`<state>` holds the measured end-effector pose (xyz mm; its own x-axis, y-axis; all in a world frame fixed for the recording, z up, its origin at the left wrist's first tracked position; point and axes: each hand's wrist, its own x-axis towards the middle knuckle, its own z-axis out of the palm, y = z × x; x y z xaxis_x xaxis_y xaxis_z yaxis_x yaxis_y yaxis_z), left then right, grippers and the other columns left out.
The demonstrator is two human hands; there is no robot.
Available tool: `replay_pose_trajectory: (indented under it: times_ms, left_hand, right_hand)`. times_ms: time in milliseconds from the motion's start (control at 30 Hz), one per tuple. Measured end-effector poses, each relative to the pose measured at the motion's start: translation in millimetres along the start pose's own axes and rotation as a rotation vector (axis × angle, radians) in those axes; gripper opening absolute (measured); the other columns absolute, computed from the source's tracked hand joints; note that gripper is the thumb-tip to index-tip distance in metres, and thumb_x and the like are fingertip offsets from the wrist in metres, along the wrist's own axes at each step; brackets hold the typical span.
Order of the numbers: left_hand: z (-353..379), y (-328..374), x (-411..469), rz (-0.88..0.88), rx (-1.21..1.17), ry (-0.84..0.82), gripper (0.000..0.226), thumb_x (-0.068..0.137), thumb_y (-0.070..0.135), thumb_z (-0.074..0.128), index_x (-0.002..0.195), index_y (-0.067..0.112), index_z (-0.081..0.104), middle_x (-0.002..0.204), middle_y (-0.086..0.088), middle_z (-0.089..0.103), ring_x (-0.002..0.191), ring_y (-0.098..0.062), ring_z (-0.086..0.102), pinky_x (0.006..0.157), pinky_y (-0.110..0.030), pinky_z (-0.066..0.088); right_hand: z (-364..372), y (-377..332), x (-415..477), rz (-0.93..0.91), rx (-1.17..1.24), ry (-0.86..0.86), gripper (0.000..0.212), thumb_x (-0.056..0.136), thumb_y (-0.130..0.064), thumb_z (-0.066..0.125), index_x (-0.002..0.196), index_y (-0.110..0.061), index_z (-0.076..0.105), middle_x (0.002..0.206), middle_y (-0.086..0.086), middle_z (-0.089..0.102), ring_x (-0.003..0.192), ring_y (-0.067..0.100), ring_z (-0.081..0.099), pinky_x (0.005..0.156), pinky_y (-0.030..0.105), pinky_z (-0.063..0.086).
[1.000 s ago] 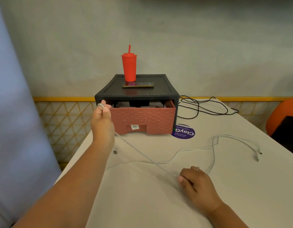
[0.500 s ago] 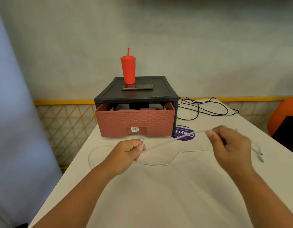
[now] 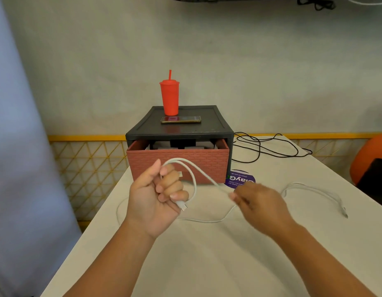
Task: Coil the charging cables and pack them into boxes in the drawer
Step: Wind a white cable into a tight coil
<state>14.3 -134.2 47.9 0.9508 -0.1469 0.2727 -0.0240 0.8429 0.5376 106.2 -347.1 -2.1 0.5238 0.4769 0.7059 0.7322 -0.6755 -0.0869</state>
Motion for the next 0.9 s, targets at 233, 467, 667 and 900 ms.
replay_pose_trajectory:
  times_ms: [233, 467, 667, 900]
  left_hand:
    - [3, -6, 9, 0.153, 0.069, 0.244, 0.03, 0.087, 0.02, 0.044, 0.106, 0.004, 0.061, 0.047, 0.006, 0.038, 0.038, -0.005, 0.035, 0.046, -0.02, 0.044]
    - [8, -17, 10, 0.228, 0.267, 0.309, 0.034, 0.098, 0.01, 0.031, 0.128, 0.002, 0.044, 0.063, 0.002, 0.058, 0.049, -0.006, 0.05, 0.085, -0.03, 0.048]
    - [-2, -28, 7, 0.151, 0.691, 0.301, 0.036, 0.1, 0.008, 0.03, 0.134, 0.011, 0.042, 0.084, 0.002, 0.074, 0.08, -0.01, 0.069, 0.077, -0.024, 0.048]
    - [-14, -50, 4, -0.125, 1.053, 0.191, 0.036, 0.089, 0.06, 0.035, 0.119, 0.044, 0.047, 0.134, 0.001, 0.054, 0.118, -0.002, 0.05, 0.107, -0.03, 0.033]
  right_hand:
    - [25, -33, -22, -0.227, 0.014, -0.051, 0.046, 0.096, -0.042, 0.029, 0.06, -0.023, 0.05, 0.05, -0.009, 0.049, 0.041, 0.014, 0.047, 0.044, 0.02, 0.048]
    - [10, -56, -18, -0.372, 0.022, -0.143, 0.033, 0.088, -0.039, 0.041, 0.058, -0.025, 0.047, 0.049, -0.01, 0.047, 0.043, 0.008, 0.044, 0.049, 0.015, 0.037]
    - [-4, -58, -10, -0.407, 0.038, -0.193, 0.028, 0.082, -0.038, 0.044, 0.059, -0.023, 0.05, 0.05, -0.01, 0.049, 0.043, 0.01, 0.045, 0.044, 0.018, 0.043]
    - [-18, -46, 14, -0.265, 0.099, -0.16, 0.022, 0.079, -0.039, 0.048, 0.078, -0.027, 0.067, 0.067, -0.014, 0.063, 0.057, 0.008, 0.057, 0.047, 0.02, 0.043]
